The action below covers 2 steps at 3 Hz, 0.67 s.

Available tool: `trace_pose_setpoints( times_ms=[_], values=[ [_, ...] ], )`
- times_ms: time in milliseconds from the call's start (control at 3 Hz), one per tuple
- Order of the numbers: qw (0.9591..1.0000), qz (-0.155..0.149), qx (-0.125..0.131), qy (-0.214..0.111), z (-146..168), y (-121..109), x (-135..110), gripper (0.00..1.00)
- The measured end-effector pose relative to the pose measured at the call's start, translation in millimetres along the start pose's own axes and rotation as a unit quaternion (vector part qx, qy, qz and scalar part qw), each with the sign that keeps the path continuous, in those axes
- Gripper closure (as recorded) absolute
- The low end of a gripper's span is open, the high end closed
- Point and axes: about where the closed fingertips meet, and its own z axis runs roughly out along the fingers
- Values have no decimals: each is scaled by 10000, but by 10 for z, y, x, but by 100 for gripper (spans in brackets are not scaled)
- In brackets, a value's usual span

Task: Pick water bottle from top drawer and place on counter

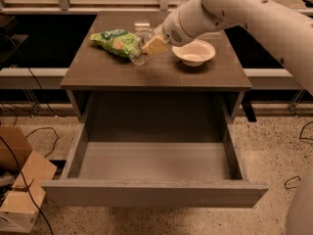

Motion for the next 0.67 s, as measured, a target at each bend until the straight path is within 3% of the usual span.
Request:
trace_pose_setpoints(
  times_ms=[333, 667],
  values=[
    [10000, -3, -10, 1, 10, 8, -2, 0],
    [10000, -3, -10, 1, 10, 8, -2, 0]
  ],
)
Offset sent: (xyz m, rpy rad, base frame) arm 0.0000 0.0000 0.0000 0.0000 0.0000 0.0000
